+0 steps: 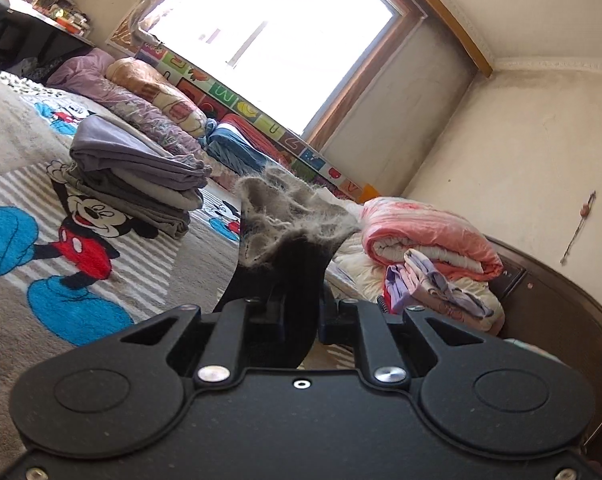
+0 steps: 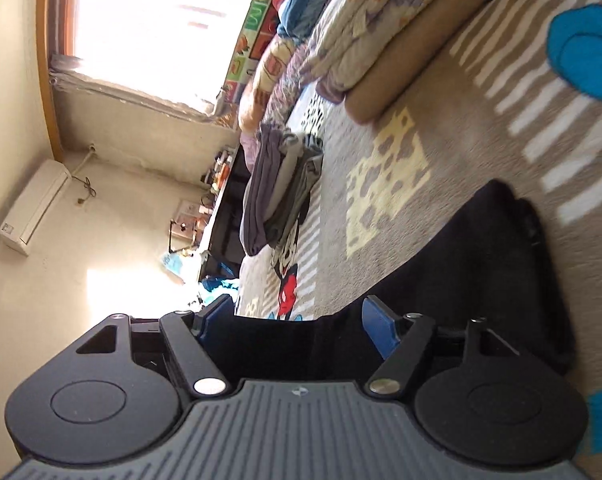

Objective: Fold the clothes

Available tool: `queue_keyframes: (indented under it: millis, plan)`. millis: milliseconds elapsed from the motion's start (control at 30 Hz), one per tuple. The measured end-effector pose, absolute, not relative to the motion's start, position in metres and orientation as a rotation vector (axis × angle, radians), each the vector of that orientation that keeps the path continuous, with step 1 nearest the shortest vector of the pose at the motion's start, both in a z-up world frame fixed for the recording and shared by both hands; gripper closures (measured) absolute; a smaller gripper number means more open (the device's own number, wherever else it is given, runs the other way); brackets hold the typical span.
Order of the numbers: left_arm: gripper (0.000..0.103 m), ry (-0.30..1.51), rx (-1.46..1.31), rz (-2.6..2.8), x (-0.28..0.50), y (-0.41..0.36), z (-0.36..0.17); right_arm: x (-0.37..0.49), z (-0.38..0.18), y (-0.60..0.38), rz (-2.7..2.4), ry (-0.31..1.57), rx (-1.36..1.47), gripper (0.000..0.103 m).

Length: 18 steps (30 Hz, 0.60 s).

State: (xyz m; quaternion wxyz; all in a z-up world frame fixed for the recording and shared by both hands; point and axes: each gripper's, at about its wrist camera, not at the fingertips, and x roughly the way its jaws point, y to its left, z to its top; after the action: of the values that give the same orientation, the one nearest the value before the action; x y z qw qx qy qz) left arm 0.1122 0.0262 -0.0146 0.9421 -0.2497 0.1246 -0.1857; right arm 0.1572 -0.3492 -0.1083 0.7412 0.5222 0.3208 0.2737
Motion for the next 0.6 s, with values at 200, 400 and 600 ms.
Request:
queue_keyframes:
  millis: [200,400,600]
  plan:
    - [0.092,0.309,-0.189,-0.374,0.119,-0.058,-0.020,0.122,-0.150,-0.409,0.557,0.536,1.311,0.029]
    - [0.092,0.378,0.073,-0.338,0.128,-0.126,-0.053,0.110,-0.206,-0.436,0.632,0.395,1.484,0.041]
    - [0.092,0.408,0.245,-0.294,0.132,-0.169,-0.078,0.123,-0.204,-0.436,0.667,0.370,1.478,0.032]
